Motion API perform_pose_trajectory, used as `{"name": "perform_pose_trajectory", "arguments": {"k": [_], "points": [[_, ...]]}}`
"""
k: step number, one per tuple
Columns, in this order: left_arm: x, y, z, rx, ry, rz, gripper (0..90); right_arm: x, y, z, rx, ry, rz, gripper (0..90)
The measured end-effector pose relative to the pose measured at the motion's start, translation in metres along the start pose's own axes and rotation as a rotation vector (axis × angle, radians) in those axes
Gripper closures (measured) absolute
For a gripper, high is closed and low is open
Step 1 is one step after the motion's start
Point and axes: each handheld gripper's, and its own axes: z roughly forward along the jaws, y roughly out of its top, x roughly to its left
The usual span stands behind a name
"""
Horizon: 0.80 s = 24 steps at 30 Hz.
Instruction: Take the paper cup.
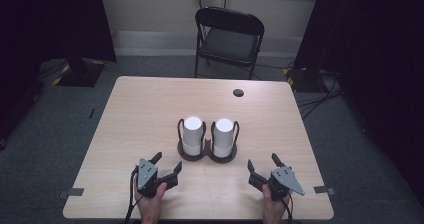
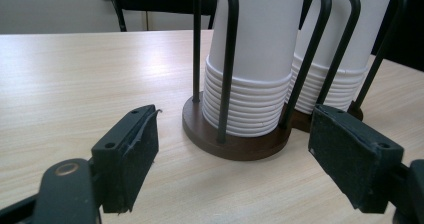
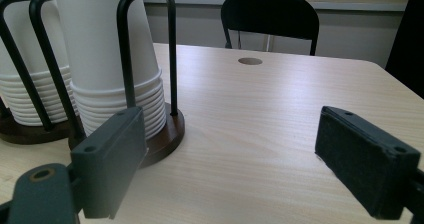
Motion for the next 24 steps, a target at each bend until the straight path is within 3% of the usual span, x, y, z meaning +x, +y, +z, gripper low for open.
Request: {"name": "perform_pose_trajectory", "arguments": {"k": [6,15,17,24], "points": [[-0.001,0.002,0.001,0.012,0.006,0.013,20.8,0.000,0.000,-0.001,-0.002,-0.001,0.007,12.3],[-0.003,0.008,0.001,0.018,-0.015,0.031,22.7,0.000,0.000,0.000,0.013,0.012,0.009,12.7],[-0.004,0.010,0.000,0.011,-0.042,0.011,22.9,-0.001,0.000,0.000,0.008,0.023,0.015,12.8],[-0.012,0.013,-0.003,-0.008,-0.053,0.027,22.9,-0.001,0.001,0.001,0.022,0.024,0.013,12.9]]}}
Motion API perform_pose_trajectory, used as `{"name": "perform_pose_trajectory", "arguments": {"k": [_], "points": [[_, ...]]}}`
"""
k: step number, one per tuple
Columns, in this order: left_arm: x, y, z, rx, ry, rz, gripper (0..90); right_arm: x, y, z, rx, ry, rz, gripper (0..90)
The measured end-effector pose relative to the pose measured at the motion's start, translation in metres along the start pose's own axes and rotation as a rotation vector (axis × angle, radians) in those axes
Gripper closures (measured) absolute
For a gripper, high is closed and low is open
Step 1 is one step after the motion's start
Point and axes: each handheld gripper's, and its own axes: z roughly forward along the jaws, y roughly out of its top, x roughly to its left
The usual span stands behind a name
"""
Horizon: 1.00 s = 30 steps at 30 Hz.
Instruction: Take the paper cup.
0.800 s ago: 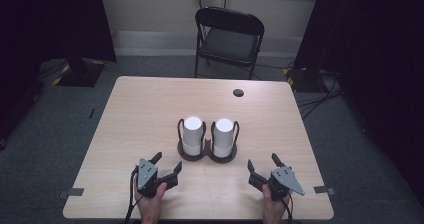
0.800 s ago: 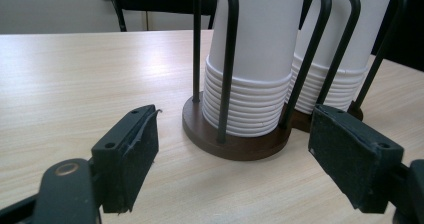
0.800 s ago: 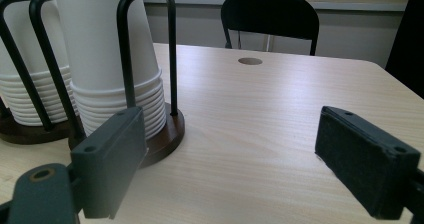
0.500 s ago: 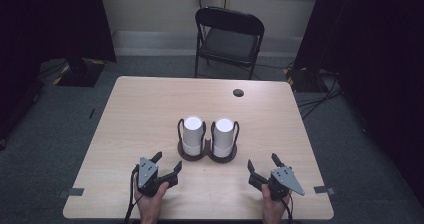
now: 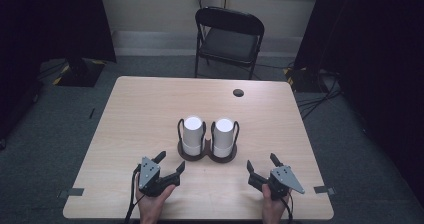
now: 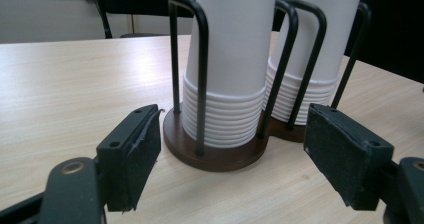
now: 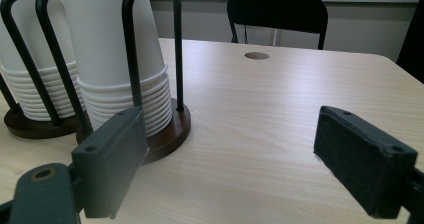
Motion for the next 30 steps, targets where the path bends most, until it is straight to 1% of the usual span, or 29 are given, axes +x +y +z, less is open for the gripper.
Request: {"name": "perform_pose_trajectory", "arguments": {"k": [2,5,6,8,11,13,15,16,19,21,23,24,25,28,30], "points": [[-0.002,0.002,0.000,-0.008,-0.009,-0.007,22.4,0.000,0.000,-0.001,-0.004,0.003,0.003,12.9],[-0.006,0.008,-0.001,-0.021,-0.021,0.005,22.2,-0.001,0.000,-0.001,-0.005,0.005,0.006,12.9],[-0.008,0.012,0.000,-0.022,-0.026,0.026,22.2,0.000,0.000,-0.001,-0.001,0.004,0.005,12.9],[-0.010,0.014,0.001,-0.024,-0.025,0.027,22.1,0.000,0.000,0.000,0.003,0.008,0.003,13.1],[-0.013,0.019,0.005,-0.020,-0.034,0.028,21.5,-0.001,0.000,0.000,0.003,0.011,0.003,13.1],[-0.014,0.021,0.006,-0.021,-0.062,0.027,21.7,-0.001,0.000,0.000,0.002,0.011,0.004,13.1],[-0.016,0.024,0.008,-0.017,-0.070,0.035,22.2,-0.001,0.000,0.000,0.004,0.010,0.007,13.1],[-0.017,0.025,0.009,-0.013,-0.077,0.032,22.2,-0.001,0.000,0.000,0.005,0.010,0.007,13.1],[-0.020,0.028,0.012,-0.005,-0.100,0.043,22.0,-0.001,0.000,0.000,0.006,0.009,0.006,13.1],[-0.021,0.031,0.013,0.001,-0.117,0.060,21.5,-0.001,0.000,0.000,0.006,0.009,0.006,13.1],[-0.024,0.033,0.013,-0.005,-0.126,0.054,21.4,-0.001,0.000,0.000,0.007,0.011,0.005,13.1],[-0.025,0.034,0.014,-0.002,-0.137,0.061,21.4,-0.001,0.000,0.000,0.006,0.014,0.003,13.1],[-0.026,0.035,0.015,-0.004,-0.144,0.060,21.4,0.000,0.000,0.000,0.006,0.015,0.002,13.1],[-0.028,0.039,0.017,0.001,-0.163,0.075,21.4,-0.001,0.000,0.000,0.007,0.016,0.003,13.1],[-0.030,0.042,0.019,0.008,-0.164,0.086,21.8,-0.001,0.000,0.000,0.007,0.015,0.003,13.2]]}}
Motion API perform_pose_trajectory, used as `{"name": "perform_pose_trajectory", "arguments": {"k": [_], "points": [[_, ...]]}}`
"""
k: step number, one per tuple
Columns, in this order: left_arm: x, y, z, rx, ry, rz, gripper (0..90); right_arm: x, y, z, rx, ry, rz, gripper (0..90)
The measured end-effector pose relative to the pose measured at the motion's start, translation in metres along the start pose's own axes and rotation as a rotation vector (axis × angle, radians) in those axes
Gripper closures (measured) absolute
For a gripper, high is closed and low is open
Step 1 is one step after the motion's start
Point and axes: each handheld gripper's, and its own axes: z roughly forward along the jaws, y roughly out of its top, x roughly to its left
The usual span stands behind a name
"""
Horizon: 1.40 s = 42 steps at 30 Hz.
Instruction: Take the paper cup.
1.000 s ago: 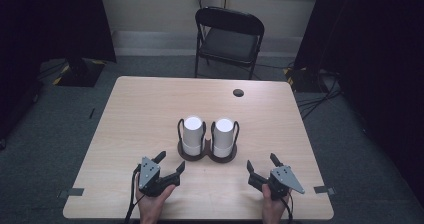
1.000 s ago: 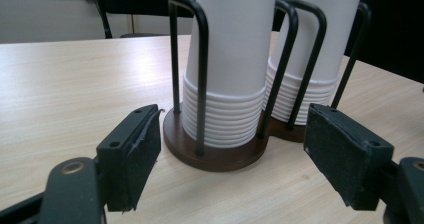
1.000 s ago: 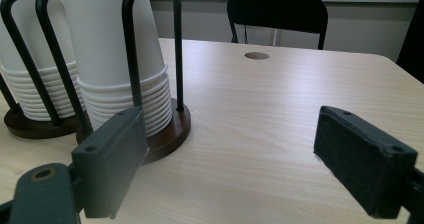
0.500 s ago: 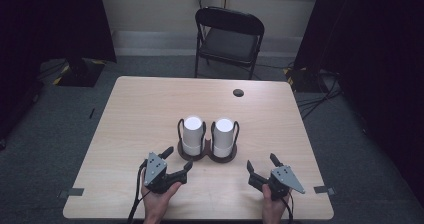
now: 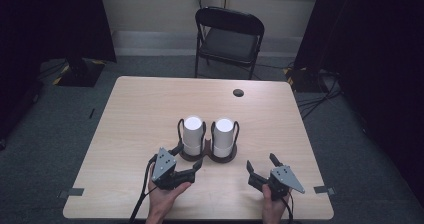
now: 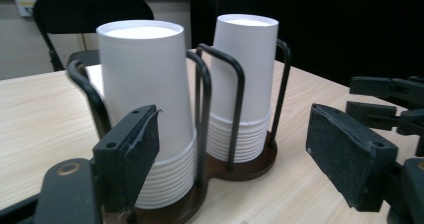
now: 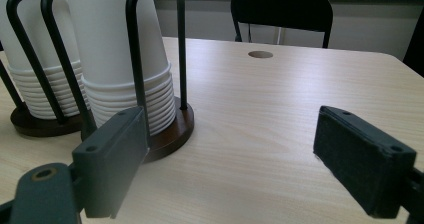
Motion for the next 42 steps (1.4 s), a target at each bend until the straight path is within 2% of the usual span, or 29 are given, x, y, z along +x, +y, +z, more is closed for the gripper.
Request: {"name": "perform_pose_trajectory", "arguments": {"k": [6,12,17,22,26,33,35,41,42], "points": [[-0.003,0.008,0.005,-0.012,-0.017,0.008,22.5,0.000,0.000,0.000,-0.005,0.003,-0.001,13.1],[-0.005,0.018,0.012,-0.019,-0.034,0.041,22.5,-0.003,-0.001,-0.002,-0.022,0.017,0.018,12.6],[-0.007,0.026,0.017,-0.032,-0.047,0.050,27.1,-0.001,-0.001,-0.002,-0.028,0.022,-0.004,12.5],[-0.008,0.033,0.022,-0.032,-0.051,0.060,26.6,-0.001,-0.002,-0.003,-0.038,0.023,-0.004,12.6],[-0.006,0.038,0.027,-0.037,-0.057,0.042,26.8,-0.001,-0.002,-0.003,-0.039,0.020,-0.004,12.6],[-0.003,0.047,0.036,-0.036,-0.074,0.041,27.1,-0.001,-0.001,-0.003,-0.034,0.023,0.001,12.6],[-0.003,0.049,0.039,-0.031,-0.065,0.042,27.0,-0.001,-0.001,-0.003,-0.032,0.022,0.002,12.7],[-0.003,0.050,0.048,-0.019,-0.089,0.030,26.5,-0.001,-0.001,-0.002,-0.023,0.024,0.000,12.8],[-0.002,0.051,0.050,-0.015,-0.093,0.035,23.9,-0.001,-0.001,-0.002,-0.021,0.025,-0.001,12.8]]}}
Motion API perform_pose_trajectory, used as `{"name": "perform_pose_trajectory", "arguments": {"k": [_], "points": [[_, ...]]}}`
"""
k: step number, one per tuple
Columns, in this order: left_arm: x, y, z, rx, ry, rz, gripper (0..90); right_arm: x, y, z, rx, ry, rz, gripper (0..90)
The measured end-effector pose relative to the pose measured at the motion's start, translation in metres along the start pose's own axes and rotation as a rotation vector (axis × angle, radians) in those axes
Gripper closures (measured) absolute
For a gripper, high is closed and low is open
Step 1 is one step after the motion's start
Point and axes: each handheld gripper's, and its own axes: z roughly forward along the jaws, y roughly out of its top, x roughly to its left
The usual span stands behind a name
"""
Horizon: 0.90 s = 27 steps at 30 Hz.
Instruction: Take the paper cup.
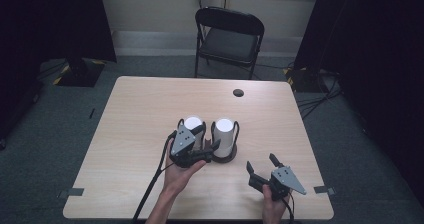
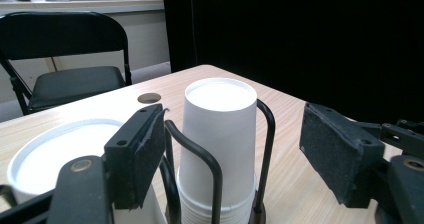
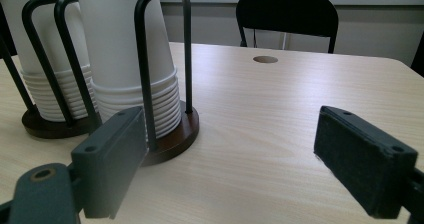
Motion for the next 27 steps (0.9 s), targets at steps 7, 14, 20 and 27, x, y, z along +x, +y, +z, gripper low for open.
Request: {"name": "perform_pose_trajectory", "arguments": {"k": [7,14,20,27], "points": [[0.001,0.007,0.008,0.007,-0.036,0.011,21.7,0.000,0.000,0.001,0.009,0.000,-0.001,12.9],[0.004,0.015,0.015,-0.019,-0.054,0.047,25.9,0.000,0.000,0.001,0.008,0.004,-0.001,12.9],[0.010,0.025,0.028,0.000,-0.070,0.036,24.9,0.000,0.000,0.000,0.001,0.003,0.000,12.9],[0.008,0.029,0.046,0.025,-0.079,0.027,27.2,0.000,0.000,0.001,0.007,0.012,-0.007,13.1]]}}
